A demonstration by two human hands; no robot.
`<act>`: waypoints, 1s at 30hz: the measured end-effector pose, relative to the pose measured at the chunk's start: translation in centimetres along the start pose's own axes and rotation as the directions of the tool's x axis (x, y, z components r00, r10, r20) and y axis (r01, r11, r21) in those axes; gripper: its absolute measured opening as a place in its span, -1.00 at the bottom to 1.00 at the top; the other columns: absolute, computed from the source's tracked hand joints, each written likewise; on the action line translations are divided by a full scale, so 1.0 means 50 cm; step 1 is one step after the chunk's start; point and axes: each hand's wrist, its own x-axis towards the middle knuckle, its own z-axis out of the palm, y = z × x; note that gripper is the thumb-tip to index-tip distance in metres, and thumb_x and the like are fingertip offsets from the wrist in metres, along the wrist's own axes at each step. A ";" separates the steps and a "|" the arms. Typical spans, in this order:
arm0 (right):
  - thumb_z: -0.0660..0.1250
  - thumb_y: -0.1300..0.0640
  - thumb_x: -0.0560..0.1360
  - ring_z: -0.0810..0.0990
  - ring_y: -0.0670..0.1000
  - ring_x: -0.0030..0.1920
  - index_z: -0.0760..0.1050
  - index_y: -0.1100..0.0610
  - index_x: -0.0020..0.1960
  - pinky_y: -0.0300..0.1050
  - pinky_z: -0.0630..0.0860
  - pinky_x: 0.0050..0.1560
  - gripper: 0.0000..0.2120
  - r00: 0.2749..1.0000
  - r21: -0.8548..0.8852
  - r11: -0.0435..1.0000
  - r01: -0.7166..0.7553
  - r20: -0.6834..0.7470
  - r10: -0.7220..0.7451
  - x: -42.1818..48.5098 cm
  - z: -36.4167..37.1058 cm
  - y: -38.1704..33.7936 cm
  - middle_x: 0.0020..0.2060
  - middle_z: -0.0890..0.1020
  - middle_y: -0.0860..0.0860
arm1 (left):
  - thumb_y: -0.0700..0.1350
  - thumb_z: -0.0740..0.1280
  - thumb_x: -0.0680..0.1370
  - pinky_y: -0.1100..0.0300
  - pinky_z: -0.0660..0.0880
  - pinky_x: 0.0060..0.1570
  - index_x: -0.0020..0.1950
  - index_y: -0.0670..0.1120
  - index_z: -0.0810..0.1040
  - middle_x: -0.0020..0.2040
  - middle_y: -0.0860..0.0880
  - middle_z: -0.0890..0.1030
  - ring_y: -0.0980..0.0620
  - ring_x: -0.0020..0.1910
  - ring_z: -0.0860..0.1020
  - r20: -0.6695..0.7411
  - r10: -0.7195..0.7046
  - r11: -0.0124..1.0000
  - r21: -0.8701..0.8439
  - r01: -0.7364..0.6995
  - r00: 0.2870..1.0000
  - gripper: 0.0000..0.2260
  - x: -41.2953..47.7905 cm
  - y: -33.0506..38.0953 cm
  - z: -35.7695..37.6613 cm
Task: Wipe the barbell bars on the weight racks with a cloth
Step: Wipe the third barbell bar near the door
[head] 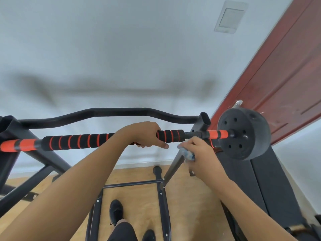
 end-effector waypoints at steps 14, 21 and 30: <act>0.36 0.27 0.57 0.56 -0.02 -0.12 0.59 0.19 0.05 -0.38 0.48 -0.13 -0.91 0.992 0.001 0.992 -0.128 -0.005 0.128 0.117 -0.014 -0.036 -0.06 0.51 0.03 | 0.43 0.20 0.59 0.13 0.50 -0.24 0.05 0.02 0.38 -0.24 0.08 0.52 0.02 -0.29 0.56 -0.416 0.249 0.795 0.604 0.060 0.874 -0.53 -0.007 0.024 0.072; 0.45 0.18 0.55 0.57 -0.05 -0.02 0.59 0.10 0.28 -0.27 0.56 0.14 -0.70 0.994 0.055 0.995 -0.086 0.067 0.083 0.074 -0.027 -0.039 0.00 0.53 -0.06 | 0.43 0.36 0.50 0.11 0.59 -0.28 -0.03 -0.01 0.55 -0.26 -0.05 0.66 -0.02 -0.38 0.63 -0.109 0.039 0.970 0.245 -0.011 0.993 -0.51 0.023 0.018 0.025; 0.33 0.23 0.55 0.51 0.08 0.08 0.57 0.07 0.31 -0.04 0.47 0.07 -0.66 0.992 -0.056 0.998 0.007 0.128 0.000 0.132 -0.072 -0.028 0.12 0.53 0.05 | 0.34 0.54 0.40 0.09 0.65 -0.25 0.02 -0.05 0.57 -0.34 -0.04 0.63 0.02 -0.48 0.57 0.012 0.005 0.992 0.129 -0.006 1.000 -0.49 0.026 0.019 0.009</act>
